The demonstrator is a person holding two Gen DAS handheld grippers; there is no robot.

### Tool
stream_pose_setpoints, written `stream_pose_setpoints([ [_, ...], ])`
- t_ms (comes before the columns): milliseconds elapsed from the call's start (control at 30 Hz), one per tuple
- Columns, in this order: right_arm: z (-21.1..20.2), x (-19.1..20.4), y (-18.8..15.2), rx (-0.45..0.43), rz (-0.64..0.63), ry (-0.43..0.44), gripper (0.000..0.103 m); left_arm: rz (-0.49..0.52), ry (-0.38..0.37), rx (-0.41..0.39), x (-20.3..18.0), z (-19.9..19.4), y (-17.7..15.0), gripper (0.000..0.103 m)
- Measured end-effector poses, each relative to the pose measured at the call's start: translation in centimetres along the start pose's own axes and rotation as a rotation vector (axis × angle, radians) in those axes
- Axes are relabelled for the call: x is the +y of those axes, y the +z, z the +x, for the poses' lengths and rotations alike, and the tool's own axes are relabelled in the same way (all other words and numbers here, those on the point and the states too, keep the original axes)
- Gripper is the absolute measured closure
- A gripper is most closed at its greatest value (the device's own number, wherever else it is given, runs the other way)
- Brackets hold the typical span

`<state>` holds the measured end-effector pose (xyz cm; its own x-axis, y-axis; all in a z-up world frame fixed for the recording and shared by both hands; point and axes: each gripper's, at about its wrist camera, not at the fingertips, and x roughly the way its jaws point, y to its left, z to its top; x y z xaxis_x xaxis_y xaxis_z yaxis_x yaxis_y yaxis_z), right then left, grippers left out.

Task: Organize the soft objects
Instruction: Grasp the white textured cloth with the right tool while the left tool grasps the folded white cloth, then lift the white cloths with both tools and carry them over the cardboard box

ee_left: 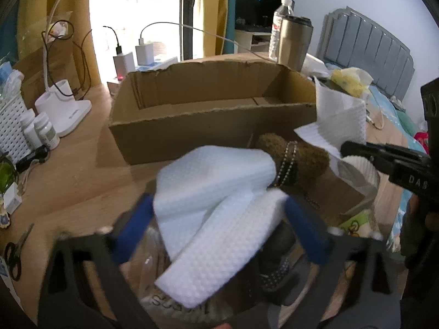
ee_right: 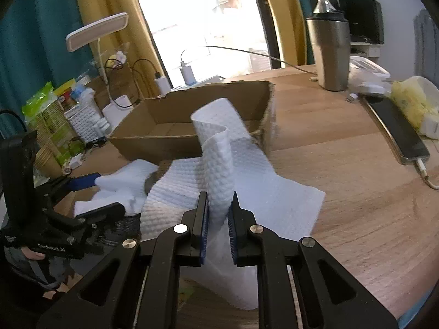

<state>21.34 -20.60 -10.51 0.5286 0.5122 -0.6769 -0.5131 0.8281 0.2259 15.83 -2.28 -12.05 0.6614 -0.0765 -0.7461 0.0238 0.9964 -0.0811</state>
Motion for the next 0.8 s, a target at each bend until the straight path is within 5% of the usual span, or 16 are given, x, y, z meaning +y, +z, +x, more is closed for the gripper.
stream_pose_setpoints([
  [100,-0.1,-0.4,-0.1,-0.003,0.006,-0.007,0.091,-0.007,-0.012,0.015,0.2,0.2,-0.1,0.022],
  [267,0.0,-0.9,-0.1,0.001,0.011,-0.01,0.091,-0.023,-0.052,0.013,0.7,-0.1,0.1,0.059],
  [367,0.0,-0.7,-0.2,0.003,0.008,-0.006,0.091,0.0,-0.05,0.004,0.5,-0.4,0.3,0.071],
  [600,-0.2,-0.6,-0.3,-0.006,0.007,-0.003,0.091,0.017,-0.055,-0.043,0.3,-2.0,0.7,0.087],
  [800,-1.0,-0.3,0.0,-0.027,-0.005,-0.006,0.091,0.019,-0.074,-0.074,0.4,-3.2,1.1,0.091],
])
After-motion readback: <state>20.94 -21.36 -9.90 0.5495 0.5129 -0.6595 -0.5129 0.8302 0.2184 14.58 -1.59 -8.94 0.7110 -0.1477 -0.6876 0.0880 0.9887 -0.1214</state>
